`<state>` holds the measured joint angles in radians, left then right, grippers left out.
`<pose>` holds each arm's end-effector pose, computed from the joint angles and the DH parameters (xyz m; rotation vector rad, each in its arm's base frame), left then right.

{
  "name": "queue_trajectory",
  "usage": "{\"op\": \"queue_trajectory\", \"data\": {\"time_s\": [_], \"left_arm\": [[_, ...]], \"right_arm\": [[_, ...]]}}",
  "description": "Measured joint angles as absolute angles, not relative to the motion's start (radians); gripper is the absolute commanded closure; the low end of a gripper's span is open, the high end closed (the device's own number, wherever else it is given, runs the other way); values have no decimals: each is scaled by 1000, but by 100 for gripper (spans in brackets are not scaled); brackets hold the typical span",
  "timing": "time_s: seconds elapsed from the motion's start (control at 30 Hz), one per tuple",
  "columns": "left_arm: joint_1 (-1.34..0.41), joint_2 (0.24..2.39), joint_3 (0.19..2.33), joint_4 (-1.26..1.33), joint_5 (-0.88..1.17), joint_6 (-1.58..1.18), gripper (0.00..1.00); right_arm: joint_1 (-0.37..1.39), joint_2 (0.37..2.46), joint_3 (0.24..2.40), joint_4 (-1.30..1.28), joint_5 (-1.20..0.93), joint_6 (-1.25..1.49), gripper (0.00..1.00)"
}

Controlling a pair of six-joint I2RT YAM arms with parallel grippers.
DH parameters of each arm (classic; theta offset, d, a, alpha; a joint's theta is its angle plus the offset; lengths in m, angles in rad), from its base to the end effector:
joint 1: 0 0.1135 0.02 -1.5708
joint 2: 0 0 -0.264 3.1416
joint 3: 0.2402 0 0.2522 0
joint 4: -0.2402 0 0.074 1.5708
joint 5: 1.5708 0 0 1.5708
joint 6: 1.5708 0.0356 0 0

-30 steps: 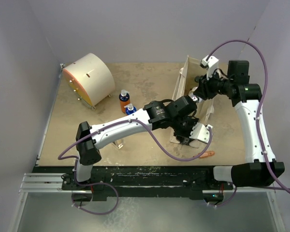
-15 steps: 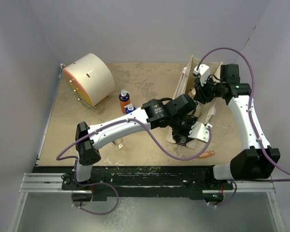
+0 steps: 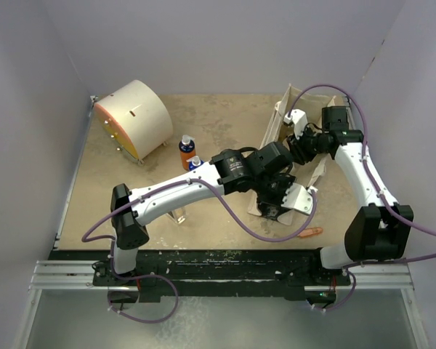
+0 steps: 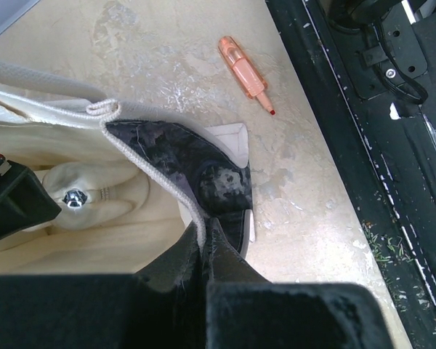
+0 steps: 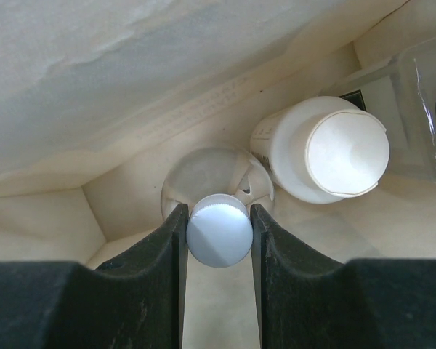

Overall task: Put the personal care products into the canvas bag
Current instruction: Place the care product in the canvas bag.

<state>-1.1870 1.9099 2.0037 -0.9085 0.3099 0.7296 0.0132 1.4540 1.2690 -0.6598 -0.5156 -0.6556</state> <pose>0.1472 -0.3936 0.3666 2.0581 1.2634 -0.5837 0.3105 0.0217 0.3111 -0.9664 2.0839 0.2977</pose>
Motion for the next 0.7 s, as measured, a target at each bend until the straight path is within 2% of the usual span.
{"op": "queue_trajectory", "data": {"time_s": [0.7], "left_arm": [[-1187, 1908, 1997, -899, 322, 715, 100]], "right_arm": [[15, 1478, 1243, -614, -488, -655, 99]]}}
